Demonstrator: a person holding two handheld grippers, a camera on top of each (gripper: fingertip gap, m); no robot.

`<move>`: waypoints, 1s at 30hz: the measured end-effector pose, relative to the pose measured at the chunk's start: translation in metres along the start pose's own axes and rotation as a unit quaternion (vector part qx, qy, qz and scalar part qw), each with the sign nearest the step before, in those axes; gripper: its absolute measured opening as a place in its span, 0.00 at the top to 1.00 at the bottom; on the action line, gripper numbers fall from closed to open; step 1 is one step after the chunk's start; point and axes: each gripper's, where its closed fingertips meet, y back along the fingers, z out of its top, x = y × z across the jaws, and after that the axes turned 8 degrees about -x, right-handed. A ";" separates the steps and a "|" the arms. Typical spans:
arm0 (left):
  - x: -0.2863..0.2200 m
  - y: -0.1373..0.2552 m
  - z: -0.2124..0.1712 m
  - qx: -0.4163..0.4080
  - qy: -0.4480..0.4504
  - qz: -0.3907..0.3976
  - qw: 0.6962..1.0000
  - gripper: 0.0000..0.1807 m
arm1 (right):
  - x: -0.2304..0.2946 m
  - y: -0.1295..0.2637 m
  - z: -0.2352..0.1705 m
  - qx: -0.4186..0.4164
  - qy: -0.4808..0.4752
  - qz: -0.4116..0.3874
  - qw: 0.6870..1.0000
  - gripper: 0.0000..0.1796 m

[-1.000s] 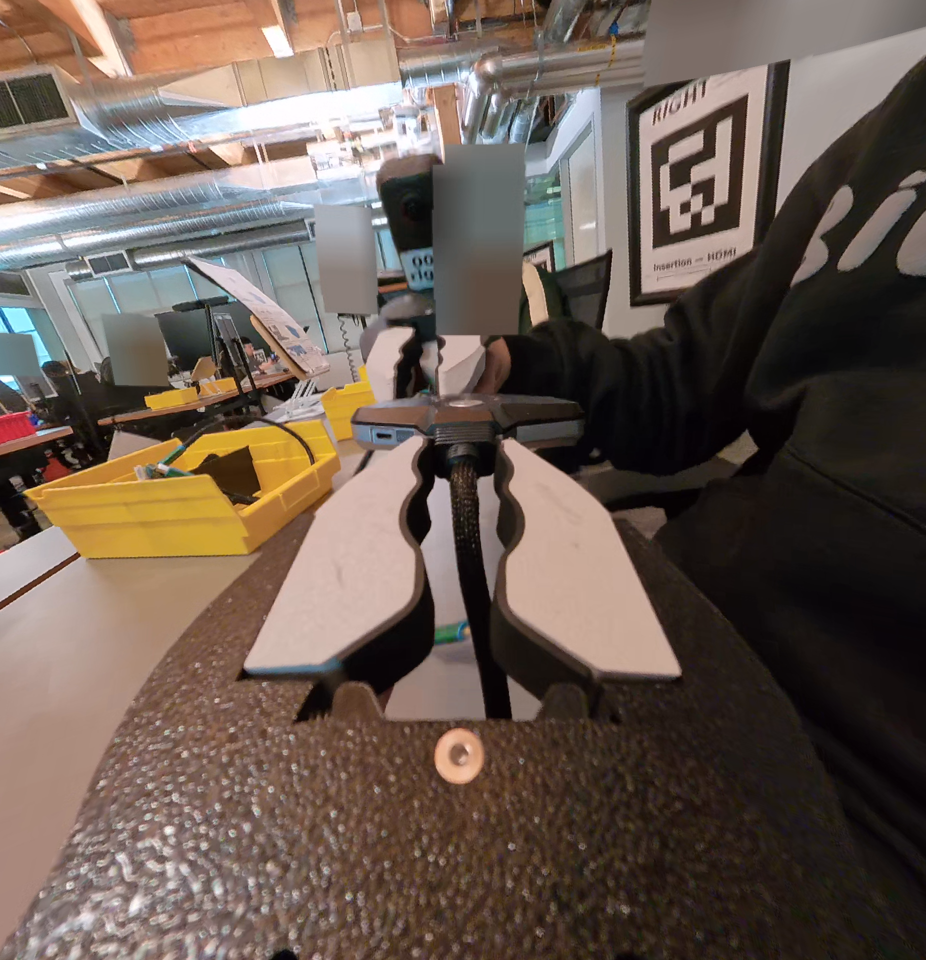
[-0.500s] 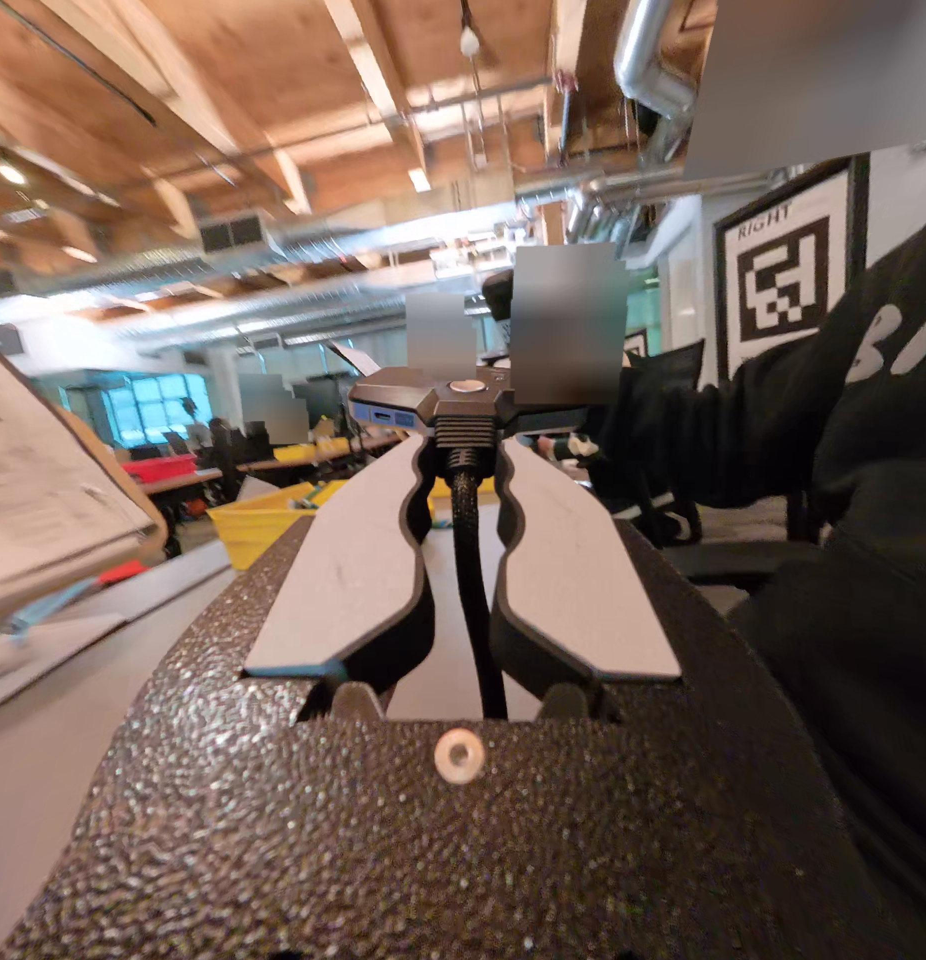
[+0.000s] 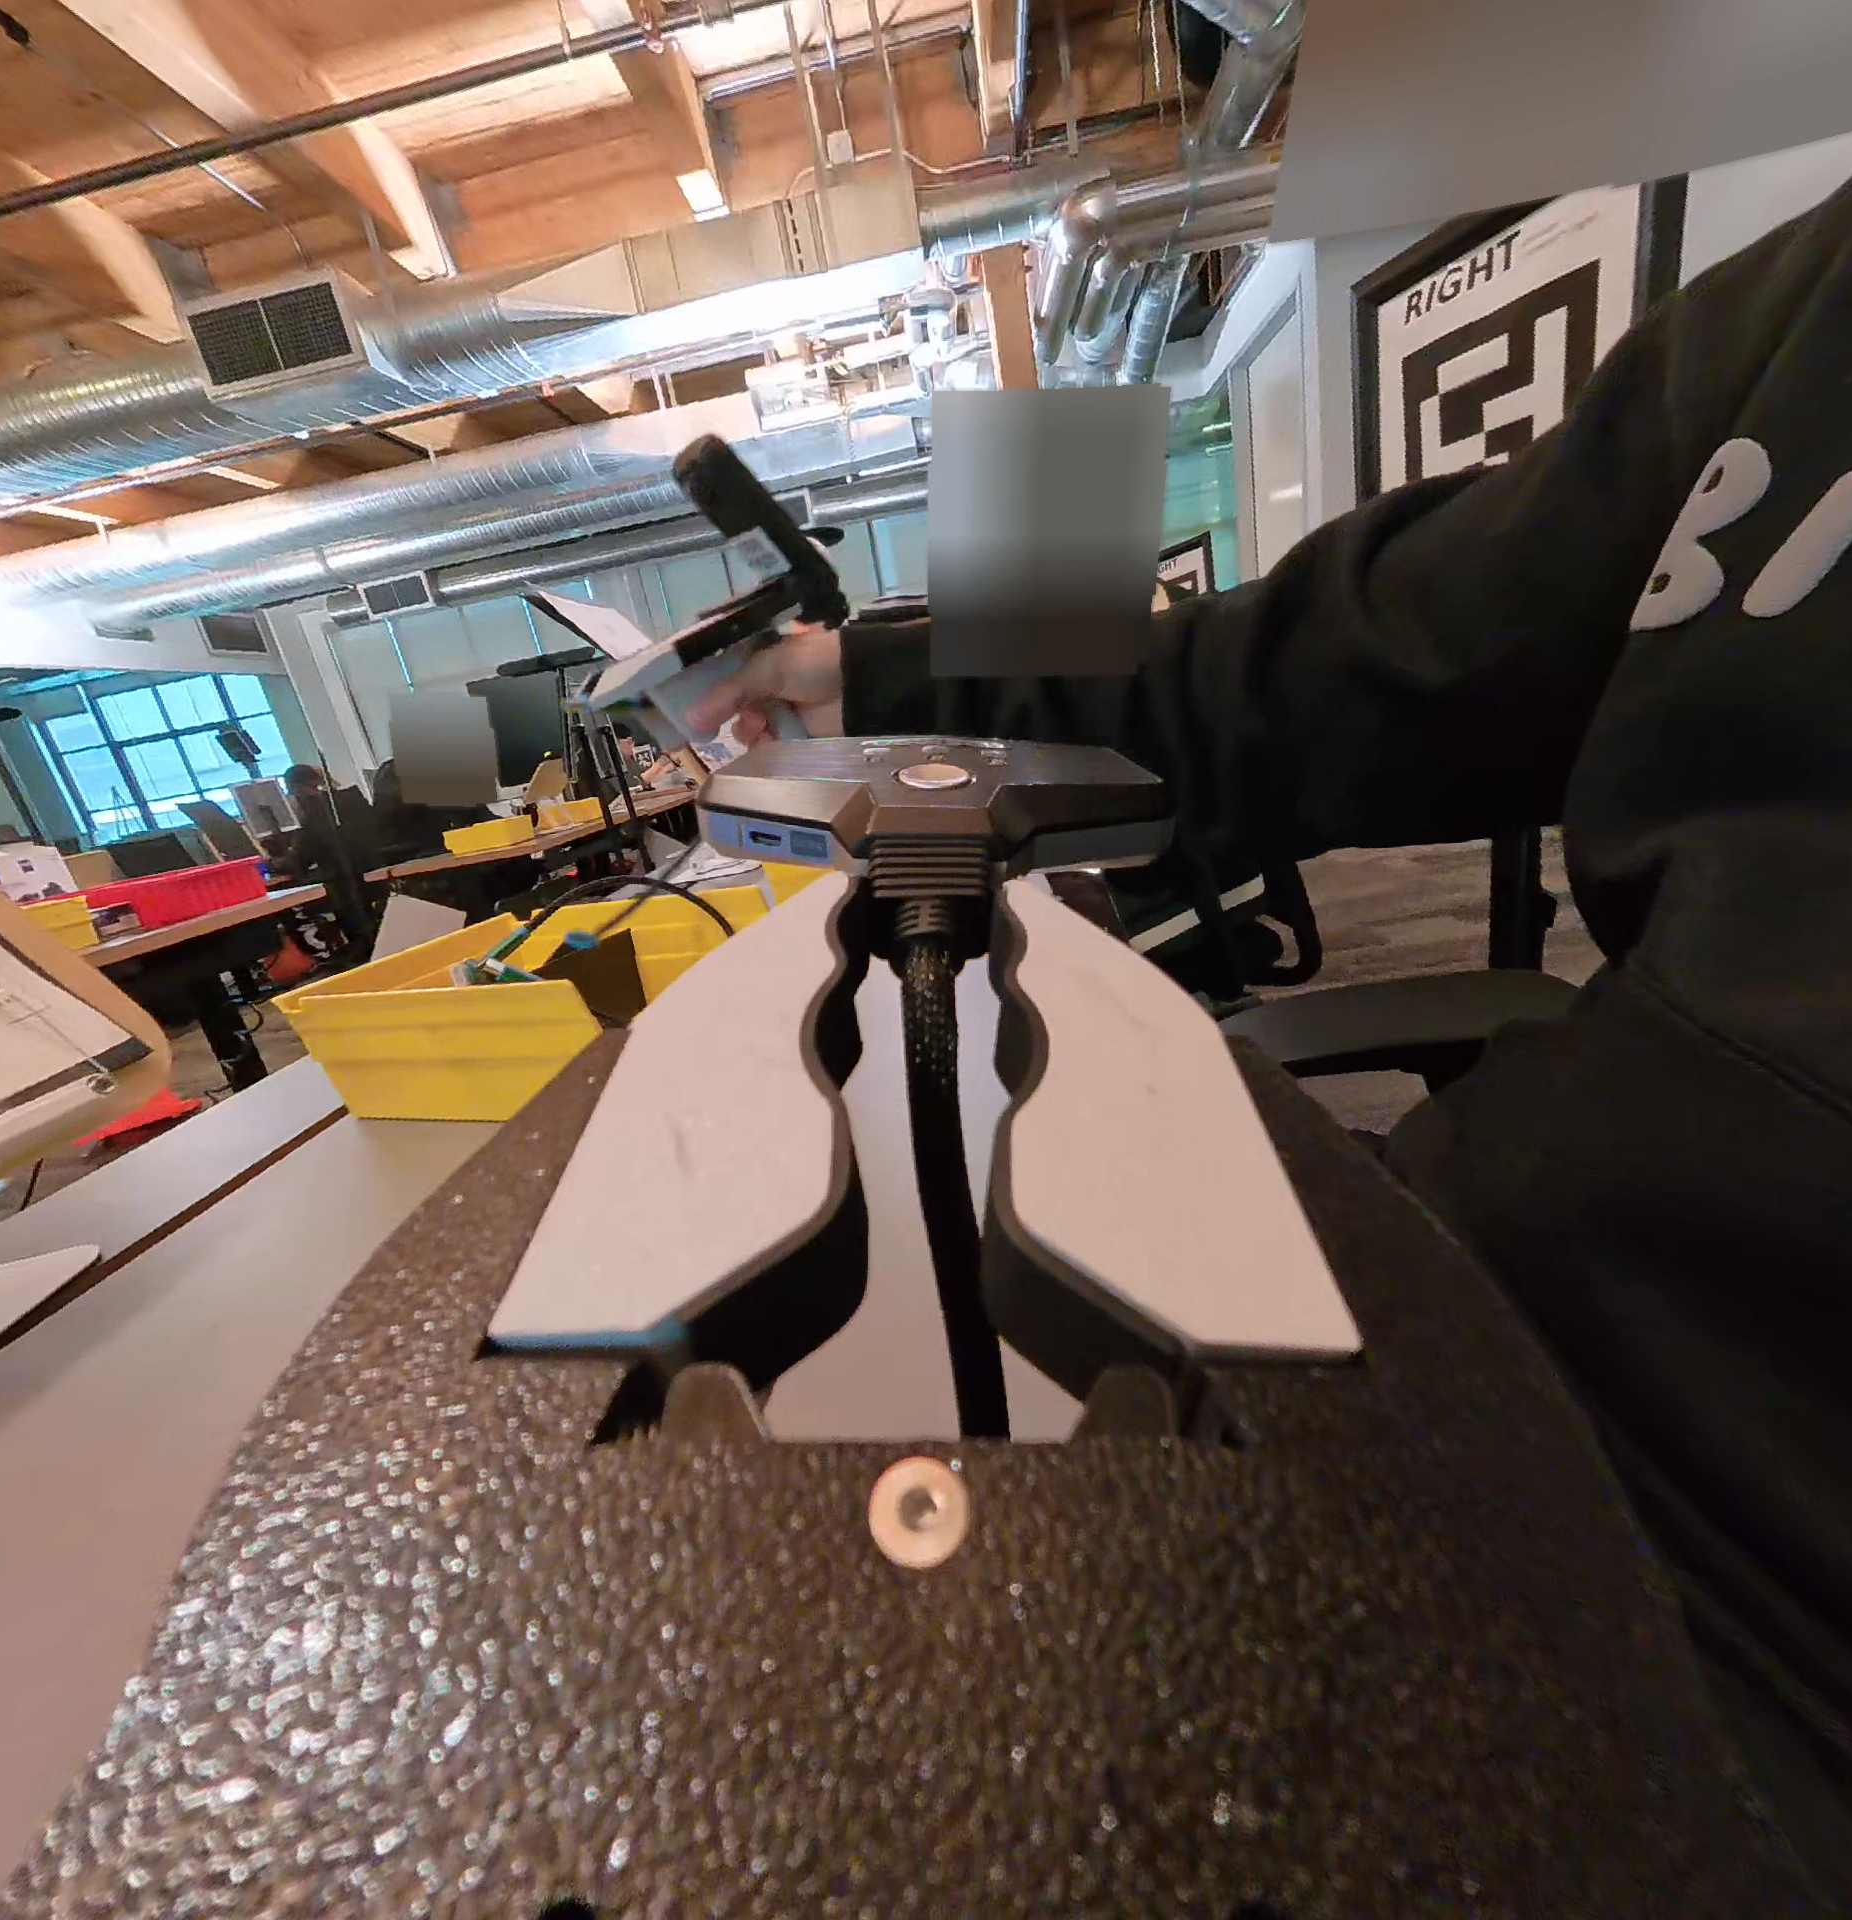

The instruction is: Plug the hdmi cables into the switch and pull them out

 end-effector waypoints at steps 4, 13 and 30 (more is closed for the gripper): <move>0.001 0.002 -0.002 -0.003 0.005 -0.001 1.000 0.88 | -0.026 -0.018 -0.015 -0.043 -0.104 -0.017 0.994 0.88; 0.006 0.004 -0.016 -0.003 0.030 0.002 1.000 0.88 | -0.090 -0.034 -0.027 -0.138 -0.112 -0.103 0.979 0.89; 0.011 0.010 -0.026 -0.011 0.055 0.006 0.998 0.88 | -0.056 -0.043 -0.192 0.495 0.152 0.033 0.855 0.70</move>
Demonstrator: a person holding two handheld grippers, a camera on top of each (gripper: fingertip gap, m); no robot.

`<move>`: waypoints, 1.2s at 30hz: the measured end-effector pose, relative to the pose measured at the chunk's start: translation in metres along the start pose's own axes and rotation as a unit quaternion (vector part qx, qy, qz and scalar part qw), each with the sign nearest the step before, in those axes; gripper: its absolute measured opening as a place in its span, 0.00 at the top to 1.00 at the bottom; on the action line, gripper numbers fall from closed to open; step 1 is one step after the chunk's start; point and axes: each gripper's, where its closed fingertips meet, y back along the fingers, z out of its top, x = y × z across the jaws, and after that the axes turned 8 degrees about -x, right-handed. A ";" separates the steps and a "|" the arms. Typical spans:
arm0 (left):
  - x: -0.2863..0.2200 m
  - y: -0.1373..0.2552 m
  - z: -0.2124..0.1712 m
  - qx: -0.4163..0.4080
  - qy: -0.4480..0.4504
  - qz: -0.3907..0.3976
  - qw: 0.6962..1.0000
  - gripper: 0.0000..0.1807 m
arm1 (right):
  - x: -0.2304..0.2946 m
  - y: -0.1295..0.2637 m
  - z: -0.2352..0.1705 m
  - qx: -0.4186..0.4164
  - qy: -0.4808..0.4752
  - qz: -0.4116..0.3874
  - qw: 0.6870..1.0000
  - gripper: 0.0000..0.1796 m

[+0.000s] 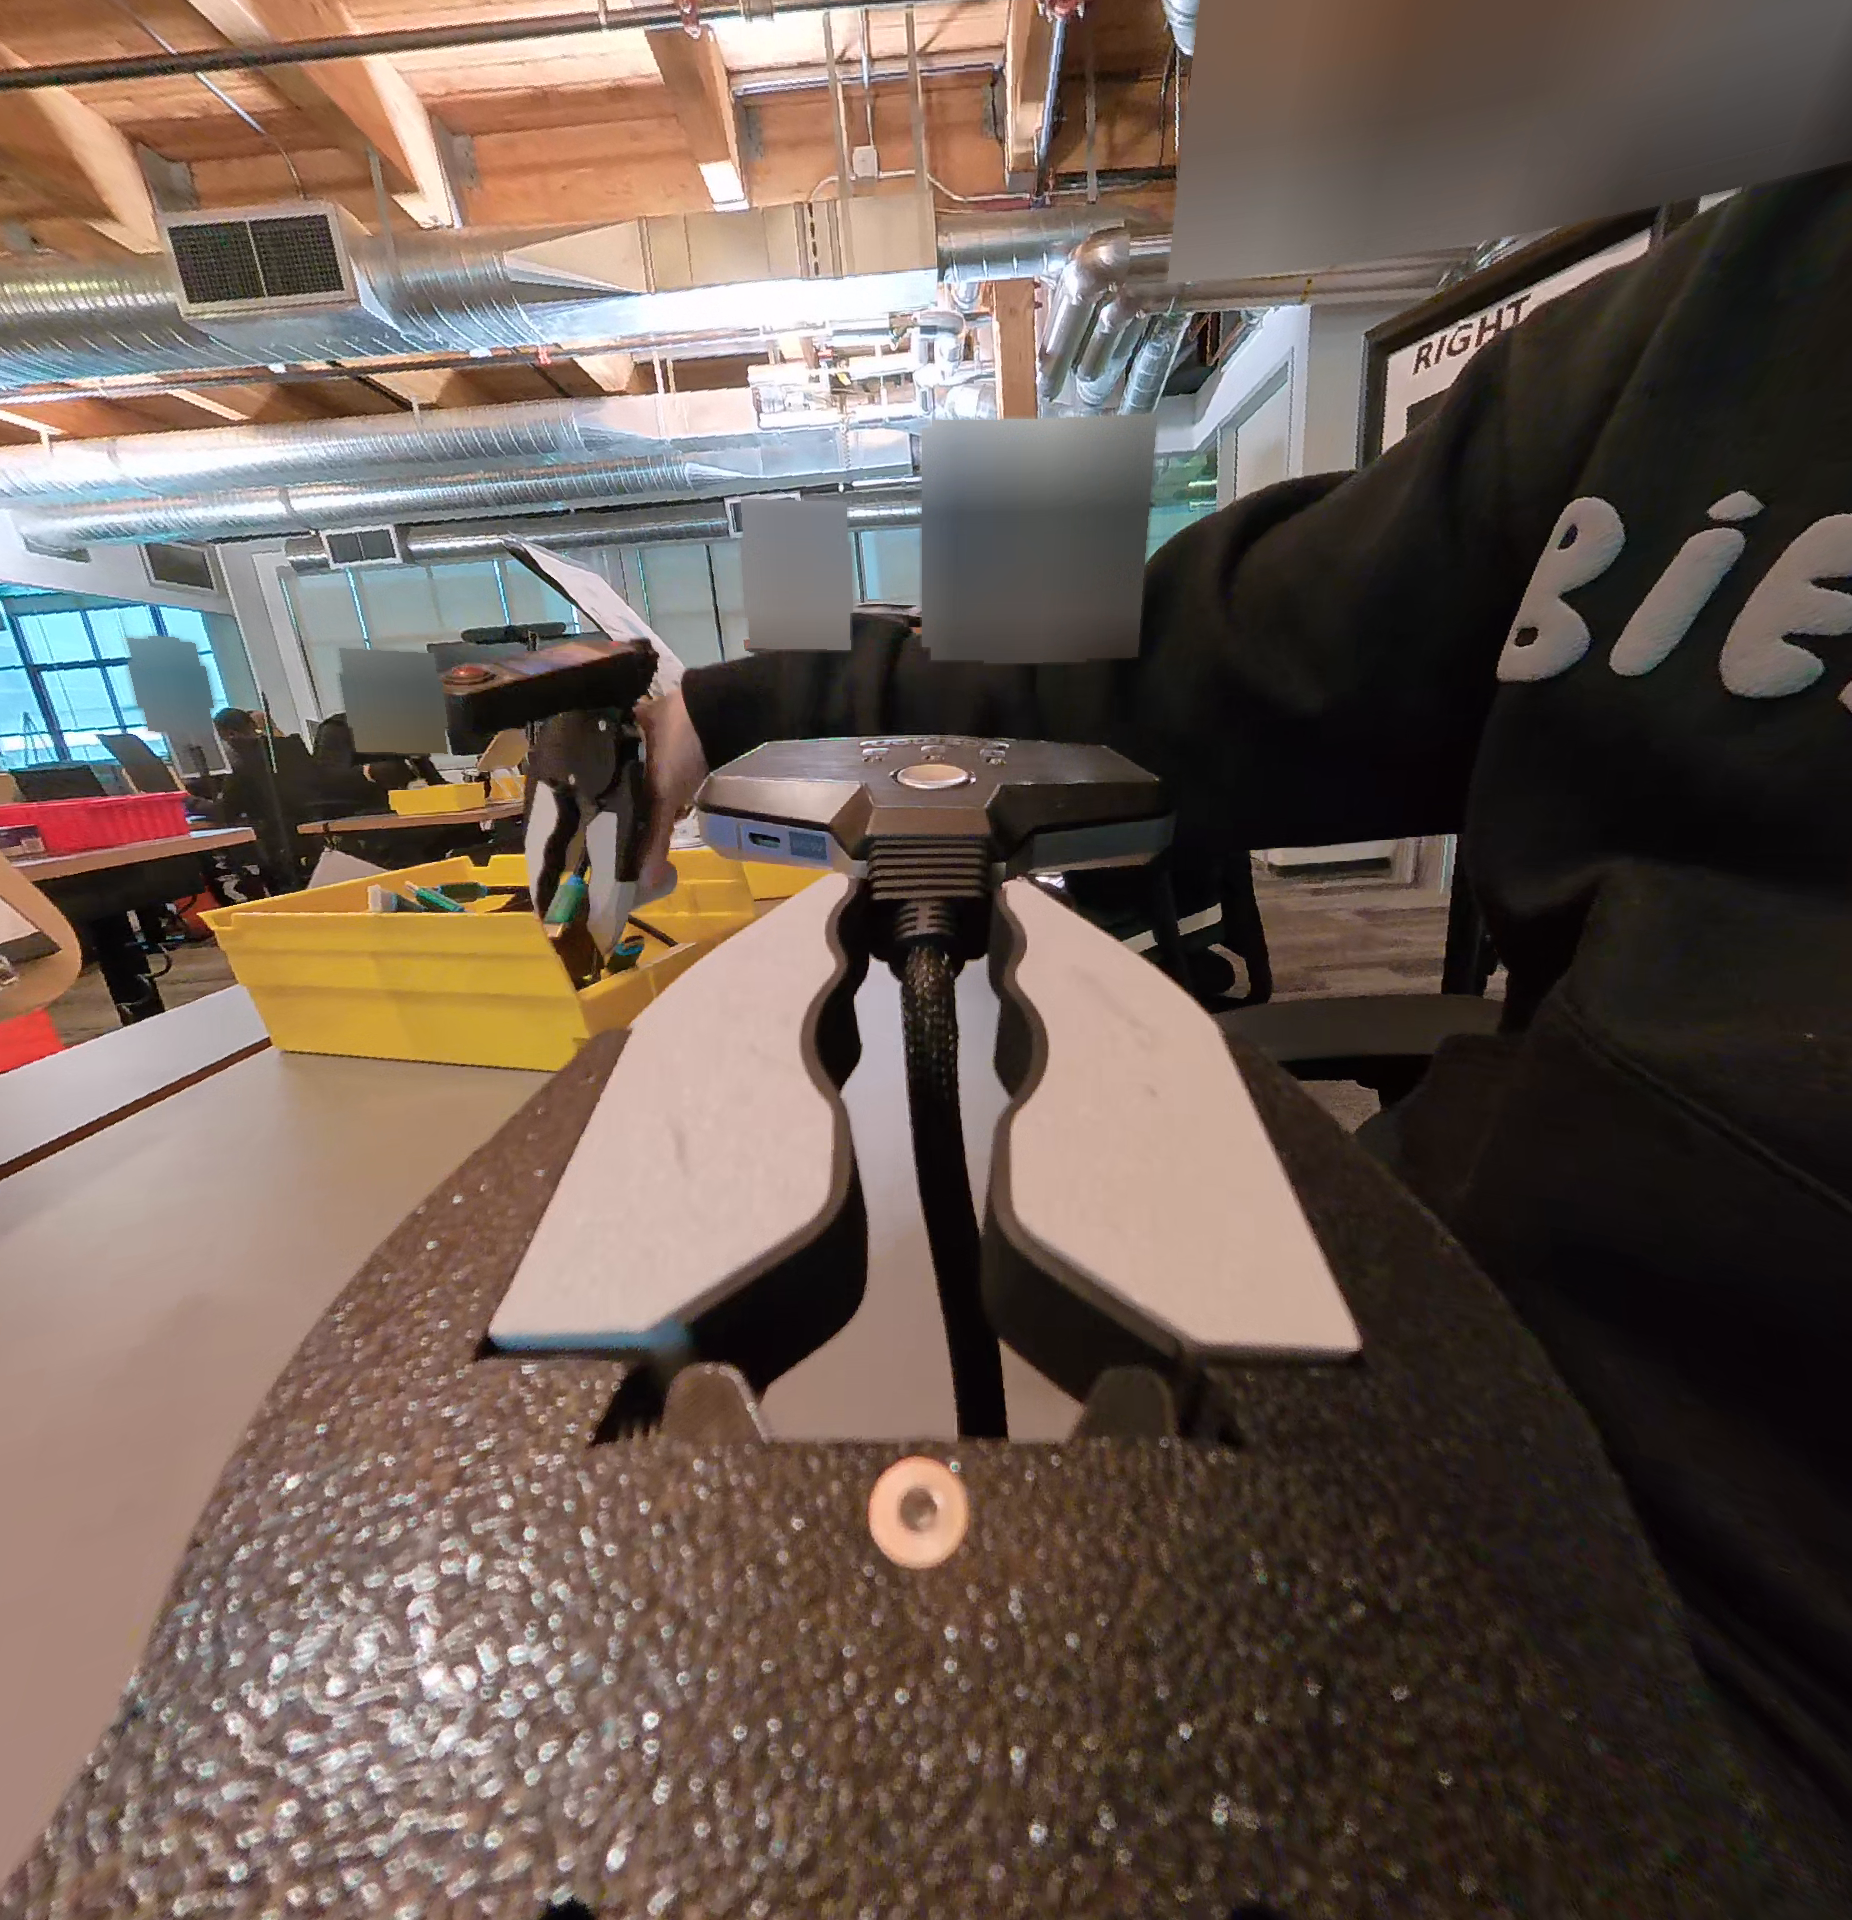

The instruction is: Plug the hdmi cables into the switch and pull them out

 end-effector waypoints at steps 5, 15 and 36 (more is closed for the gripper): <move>0.000 -0.001 -0.002 0.001 0.003 -0.001 1.000 0.88 | -0.018 0.033 0.006 0.008 0.028 -0.034 0.999 0.65; 0.000 0.000 0.001 -0.006 0.004 0.000 1.000 0.88 | -0.017 0.069 0.005 0.006 0.072 -0.081 0.994 0.66; -0.017 -0.043 0.000 0.103 -0.233 0.021 0.967 0.88 | 0.357 0.168 0.170 -0.314 -0.261 0.586 0.700 0.79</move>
